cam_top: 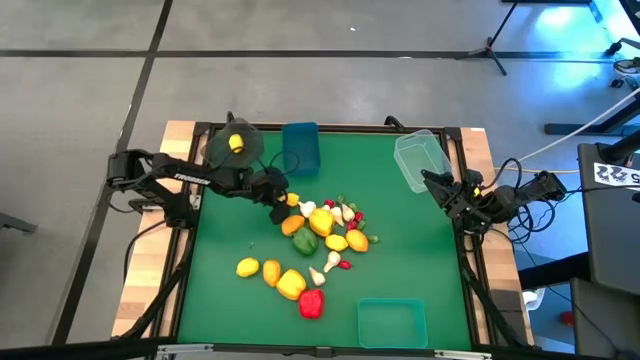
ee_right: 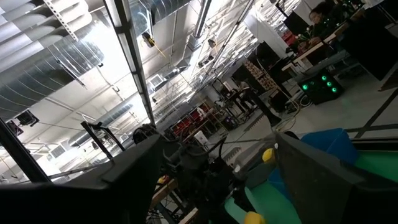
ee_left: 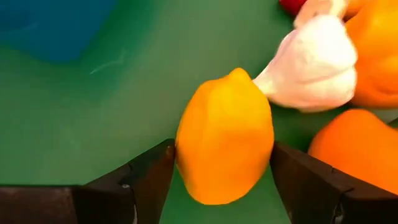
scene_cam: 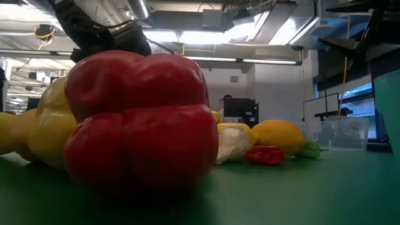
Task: Sort produce into baskets
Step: Put the top yellow lemon into the black bin
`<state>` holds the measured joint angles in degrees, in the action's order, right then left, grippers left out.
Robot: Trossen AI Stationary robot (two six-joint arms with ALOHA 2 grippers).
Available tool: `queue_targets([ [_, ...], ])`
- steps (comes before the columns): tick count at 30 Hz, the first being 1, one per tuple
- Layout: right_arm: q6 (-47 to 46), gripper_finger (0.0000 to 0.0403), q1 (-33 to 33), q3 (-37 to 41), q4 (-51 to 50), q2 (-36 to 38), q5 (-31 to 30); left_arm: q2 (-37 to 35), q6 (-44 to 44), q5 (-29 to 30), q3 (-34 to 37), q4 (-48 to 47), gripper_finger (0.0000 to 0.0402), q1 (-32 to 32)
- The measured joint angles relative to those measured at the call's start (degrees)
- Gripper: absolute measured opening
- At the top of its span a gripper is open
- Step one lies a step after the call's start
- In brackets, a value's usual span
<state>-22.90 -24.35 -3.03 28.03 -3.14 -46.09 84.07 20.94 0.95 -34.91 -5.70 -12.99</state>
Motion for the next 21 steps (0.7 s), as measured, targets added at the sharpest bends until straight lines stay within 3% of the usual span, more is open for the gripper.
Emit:
queue_targets([
  [14, -1.19, 0.0303, -0.01, 0.0, -0.02, 0.0, 0.0, 0.57, -2.39, -0.22, 0.52, 2.12, 0.0228, -0.15],
  [21, -1.27, 0.0303, -0.01, 0.0, 0.07, 0.0, 0.0, 1.52, 1.22, -0.63, 0.34, 2.78, 0.0199, -0.07],
])
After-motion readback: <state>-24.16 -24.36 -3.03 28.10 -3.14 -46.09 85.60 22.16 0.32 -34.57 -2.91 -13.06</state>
